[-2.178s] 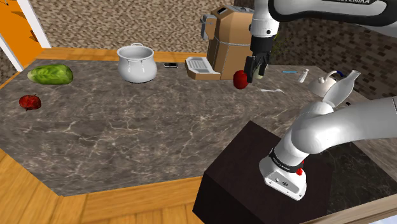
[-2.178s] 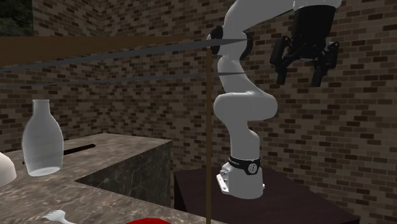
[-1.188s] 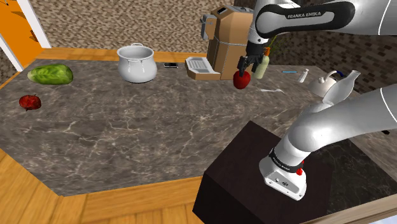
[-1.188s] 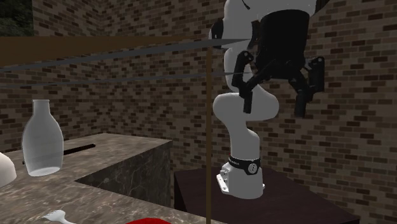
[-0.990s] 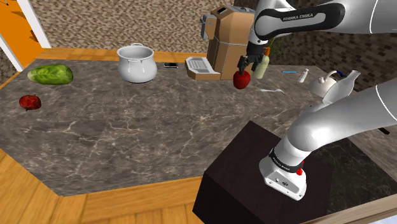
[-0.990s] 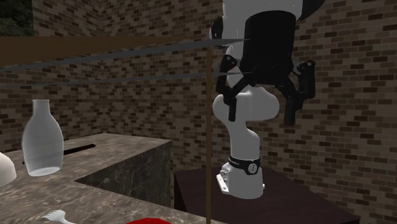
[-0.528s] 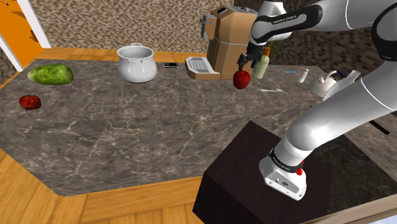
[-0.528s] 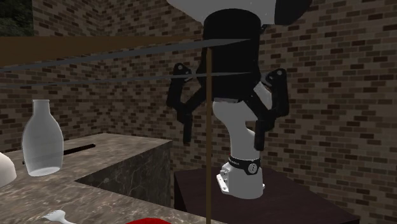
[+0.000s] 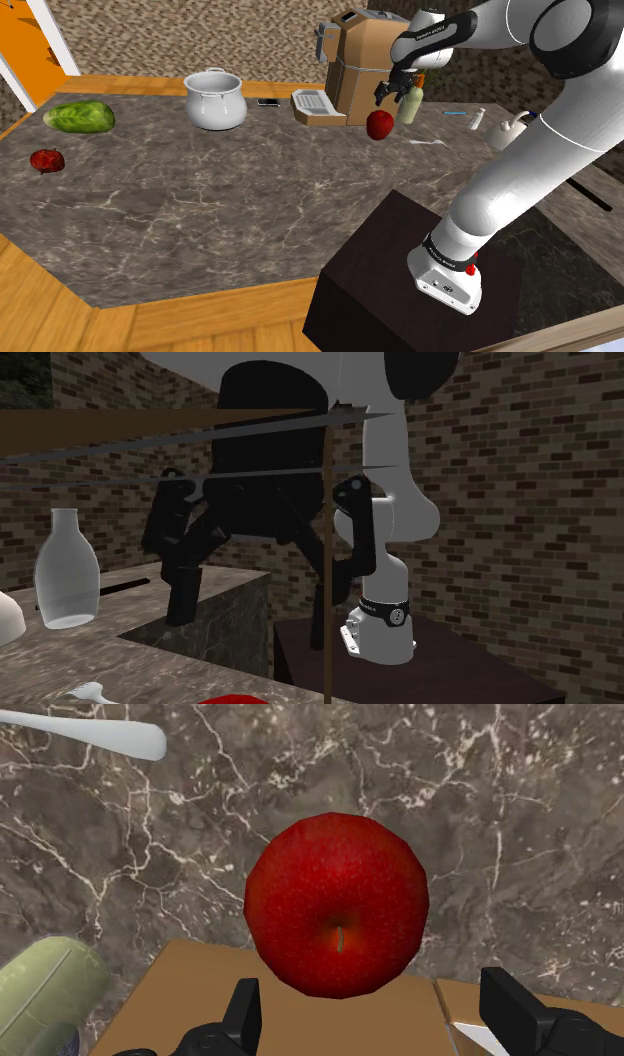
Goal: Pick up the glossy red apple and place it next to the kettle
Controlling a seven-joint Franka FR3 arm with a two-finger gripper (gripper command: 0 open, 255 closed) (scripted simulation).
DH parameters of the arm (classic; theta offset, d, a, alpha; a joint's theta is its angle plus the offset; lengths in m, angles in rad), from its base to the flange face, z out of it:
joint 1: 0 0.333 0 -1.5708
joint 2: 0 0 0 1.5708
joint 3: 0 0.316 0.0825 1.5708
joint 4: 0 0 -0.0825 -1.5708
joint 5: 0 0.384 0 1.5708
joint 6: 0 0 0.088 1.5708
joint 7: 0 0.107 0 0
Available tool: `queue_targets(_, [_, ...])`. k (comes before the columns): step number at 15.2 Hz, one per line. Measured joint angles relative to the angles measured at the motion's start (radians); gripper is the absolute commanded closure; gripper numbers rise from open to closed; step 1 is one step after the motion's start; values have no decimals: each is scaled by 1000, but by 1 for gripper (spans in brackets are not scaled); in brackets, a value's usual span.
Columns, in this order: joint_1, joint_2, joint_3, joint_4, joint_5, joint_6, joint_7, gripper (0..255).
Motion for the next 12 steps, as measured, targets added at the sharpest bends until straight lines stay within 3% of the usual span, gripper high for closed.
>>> queue_targets(7, [-2,92,-18,2,57,90,-45,0])
queue_targets(12, [-2,98,-18,0,61,99,-49,0])
